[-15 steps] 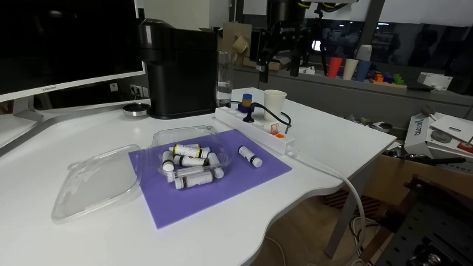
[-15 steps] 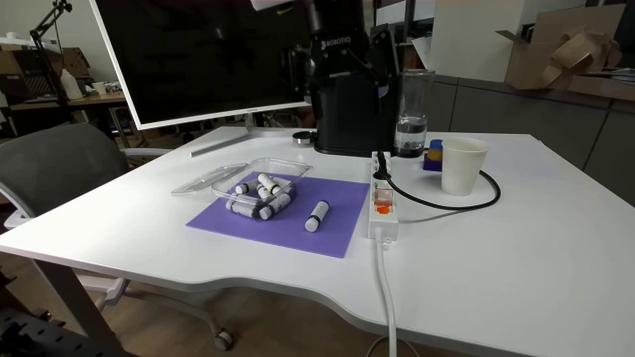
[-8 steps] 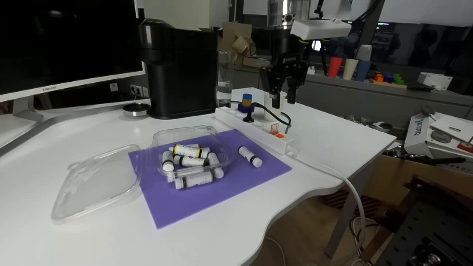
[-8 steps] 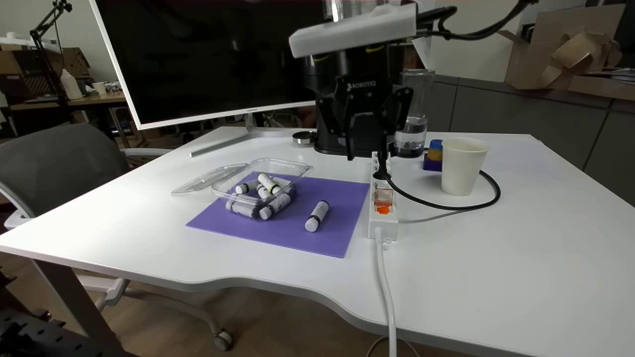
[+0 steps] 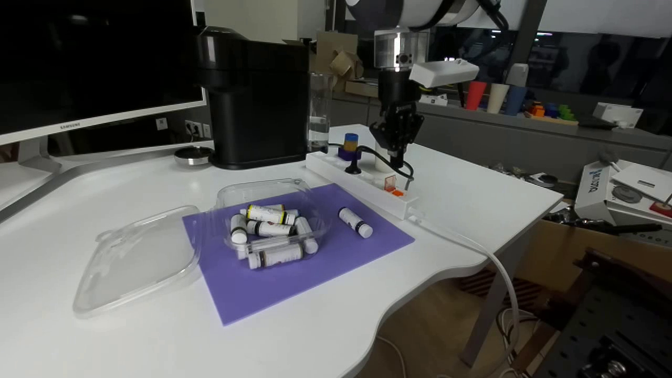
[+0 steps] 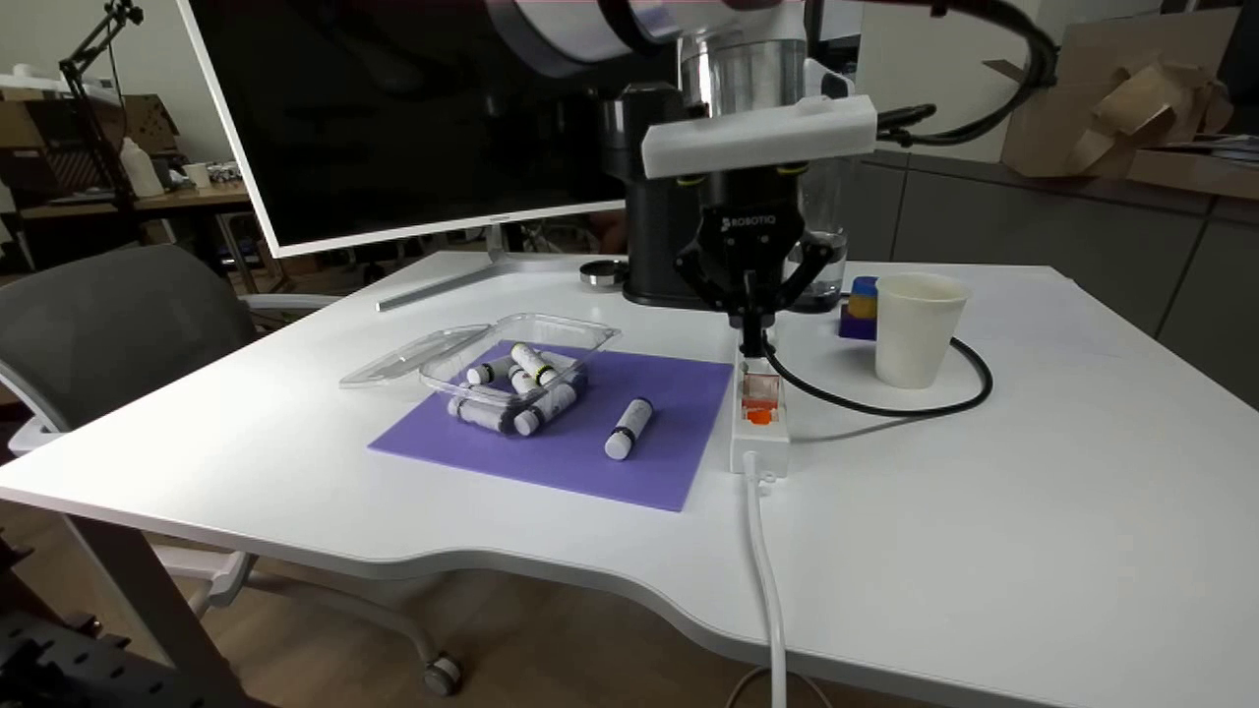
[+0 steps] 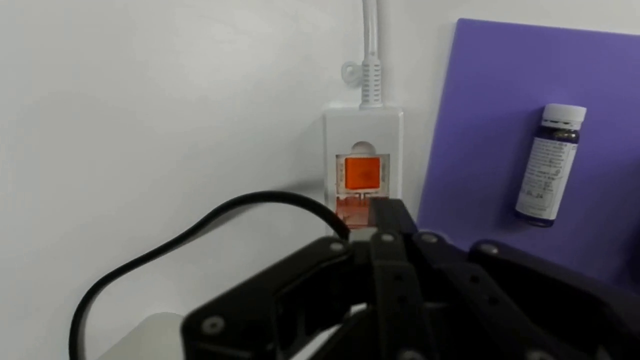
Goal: Turn on the extension cable
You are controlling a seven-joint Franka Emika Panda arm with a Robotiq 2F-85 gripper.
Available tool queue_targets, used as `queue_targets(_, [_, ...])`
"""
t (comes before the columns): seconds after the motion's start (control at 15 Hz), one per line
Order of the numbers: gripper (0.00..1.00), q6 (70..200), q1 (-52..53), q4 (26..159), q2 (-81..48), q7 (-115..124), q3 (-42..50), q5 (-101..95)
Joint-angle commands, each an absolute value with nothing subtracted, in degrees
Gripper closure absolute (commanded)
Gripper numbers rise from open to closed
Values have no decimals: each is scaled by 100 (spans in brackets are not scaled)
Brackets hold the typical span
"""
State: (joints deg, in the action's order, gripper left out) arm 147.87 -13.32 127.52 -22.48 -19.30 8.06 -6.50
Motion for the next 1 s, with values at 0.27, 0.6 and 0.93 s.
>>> queue_targets(0.27, [100,14637,-1551,12366,-2671,-2572,653,-768])
queue_targets(0.6, [100,14643,-1575,12371,-2757,-2908,639,-900])
queue_targets(0.93, [100,14674,-1598,12366,-2849,-2874,645,-840])
